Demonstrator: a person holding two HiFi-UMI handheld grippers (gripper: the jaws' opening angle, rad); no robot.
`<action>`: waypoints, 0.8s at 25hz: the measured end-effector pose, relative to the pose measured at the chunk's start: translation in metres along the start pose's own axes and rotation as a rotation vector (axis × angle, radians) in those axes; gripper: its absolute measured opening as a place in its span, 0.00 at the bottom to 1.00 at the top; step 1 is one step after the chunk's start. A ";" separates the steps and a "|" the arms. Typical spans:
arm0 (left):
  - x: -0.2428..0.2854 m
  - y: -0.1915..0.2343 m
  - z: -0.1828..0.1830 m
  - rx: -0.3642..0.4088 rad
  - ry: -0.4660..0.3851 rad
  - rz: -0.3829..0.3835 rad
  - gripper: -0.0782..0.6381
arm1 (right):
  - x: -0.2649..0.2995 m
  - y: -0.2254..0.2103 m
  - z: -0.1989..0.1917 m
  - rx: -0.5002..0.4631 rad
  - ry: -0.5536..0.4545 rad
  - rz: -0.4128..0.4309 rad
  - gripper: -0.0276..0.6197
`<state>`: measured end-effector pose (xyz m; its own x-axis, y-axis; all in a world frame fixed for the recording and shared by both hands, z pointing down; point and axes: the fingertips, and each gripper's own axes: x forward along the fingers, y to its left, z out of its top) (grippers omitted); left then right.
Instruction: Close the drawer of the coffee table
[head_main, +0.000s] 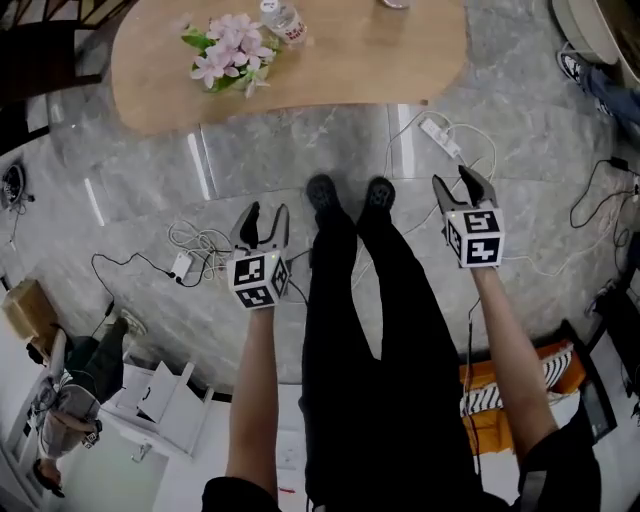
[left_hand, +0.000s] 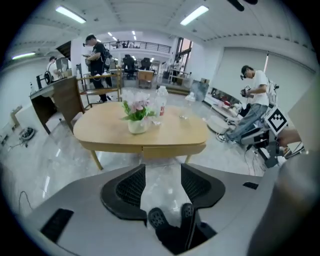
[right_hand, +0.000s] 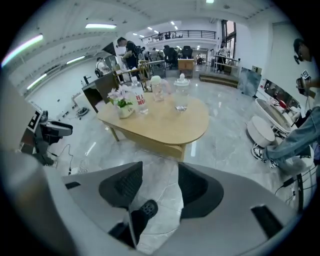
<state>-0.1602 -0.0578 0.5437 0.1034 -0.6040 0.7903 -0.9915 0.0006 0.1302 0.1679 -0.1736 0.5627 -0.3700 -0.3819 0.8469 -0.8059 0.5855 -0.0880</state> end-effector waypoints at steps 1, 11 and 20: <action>-0.019 -0.008 0.008 -0.009 -0.022 0.002 0.43 | -0.015 0.008 0.004 0.009 -0.016 0.014 0.34; -0.158 -0.058 0.028 -0.002 -0.141 -0.029 0.42 | -0.116 0.099 0.025 0.054 -0.138 0.145 0.35; -0.273 -0.062 0.010 0.002 -0.322 -0.099 0.42 | -0.217 0.193 0.019 0.004 -0.277 0.155 0.35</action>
<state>-0.1275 0.0990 0.3139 0.1695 -0.8217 0.5442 -0.9780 -0.0722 0.1956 0.0836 0.0090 0.3519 -0.6002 -0.4690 0.6479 -0.7317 0.6492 -0.2079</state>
